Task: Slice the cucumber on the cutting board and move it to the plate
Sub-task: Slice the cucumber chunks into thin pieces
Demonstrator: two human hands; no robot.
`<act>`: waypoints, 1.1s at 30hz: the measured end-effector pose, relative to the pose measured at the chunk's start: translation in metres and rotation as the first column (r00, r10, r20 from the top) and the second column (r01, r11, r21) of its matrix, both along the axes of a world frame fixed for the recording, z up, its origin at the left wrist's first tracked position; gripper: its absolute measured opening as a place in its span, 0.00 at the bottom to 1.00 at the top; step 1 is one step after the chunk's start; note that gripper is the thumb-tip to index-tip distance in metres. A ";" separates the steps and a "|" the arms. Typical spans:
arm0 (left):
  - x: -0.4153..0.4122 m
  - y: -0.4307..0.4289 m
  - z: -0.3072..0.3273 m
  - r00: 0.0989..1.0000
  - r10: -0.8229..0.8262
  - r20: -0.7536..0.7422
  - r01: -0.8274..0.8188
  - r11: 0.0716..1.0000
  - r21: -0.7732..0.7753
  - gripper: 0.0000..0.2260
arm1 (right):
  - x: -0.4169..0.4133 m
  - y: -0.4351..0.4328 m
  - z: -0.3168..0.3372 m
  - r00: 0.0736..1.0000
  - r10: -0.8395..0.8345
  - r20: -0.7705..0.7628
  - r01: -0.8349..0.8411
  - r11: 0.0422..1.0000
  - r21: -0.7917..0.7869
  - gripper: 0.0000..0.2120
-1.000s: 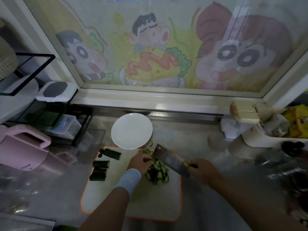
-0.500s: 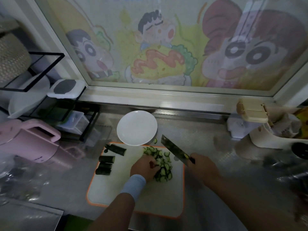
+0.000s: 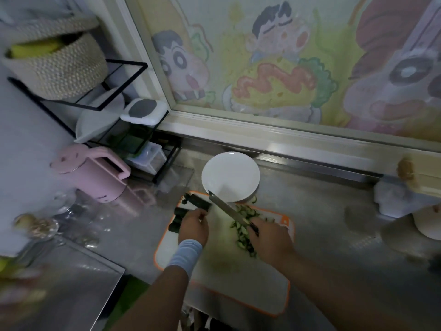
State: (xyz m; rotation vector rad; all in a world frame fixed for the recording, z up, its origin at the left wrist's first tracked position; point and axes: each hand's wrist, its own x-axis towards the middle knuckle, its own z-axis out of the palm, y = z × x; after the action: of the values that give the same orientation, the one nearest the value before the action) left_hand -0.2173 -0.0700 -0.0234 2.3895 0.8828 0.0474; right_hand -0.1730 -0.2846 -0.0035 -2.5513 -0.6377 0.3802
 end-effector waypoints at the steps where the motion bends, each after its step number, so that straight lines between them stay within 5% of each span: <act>1: -0.005 0.017 -0.002 0.999 0.001 -0.037 0.001 0.998 0.061 0.11 | -0.003 0.012 -0.001 1.000 0.016 -0.027 -0.016 1.000 0.016 0.10; 6: -0.039 0.084 -0.022 0.958 -0.081 -0.275 0.109 0.990 0.087 0.16 | -0.023 0.057 -0.012 0.995 0.029 -0.093 -0.028 0.999 0.019 0.12; 10: -0.050 0.105 -0.036 0.941 -0.237 -0.242 0.250 0.968 0.021 0.14 | -0.038 0.075 -0.023 0.996 0.007 -0.086 -0.010 0.999 -0.041 0.11; 17: -0.053 0.101 -0.046 0.951 -0.243 -0.191 0.234 0.970 -0.067 0.11 | -0.055 0.088 -0.023 0.994 -0.012 -0.108 0.006 0.998 -0.062 0.09; 22: -0.060 0.080 -0.044 0.935 -0.303 -0.185 0.294 0.953 -0.078 0.25 | -0.063 0.082 -0.029 0.998 -0.023 -0.061 0.019 0.997 -0.069 0.06; 28: -0.070 0.043 -0.047 0.919 -0.344 -0.193 0.319 0.936 -0.151 0.11 | -0.070 0.053 -0.040 0.999 -0.032 0.003 0.032 0.997 -0.072 0.09; 33: -0.077 0.022 -0.044 0.927 -0.322 -0.190 0.294 0.942 -0.162 0.11 | -0.066 0.038 -0.042 0.999 0.039 0.037 -0.037 0.997 -0.064 0.12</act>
State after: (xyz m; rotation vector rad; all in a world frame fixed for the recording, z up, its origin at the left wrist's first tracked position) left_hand -0.2940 -0.0483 -0.0677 2.4092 0.5700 -0.3870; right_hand -0.2391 -0.2469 -0.0453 -2.6157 -0.6995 0.3705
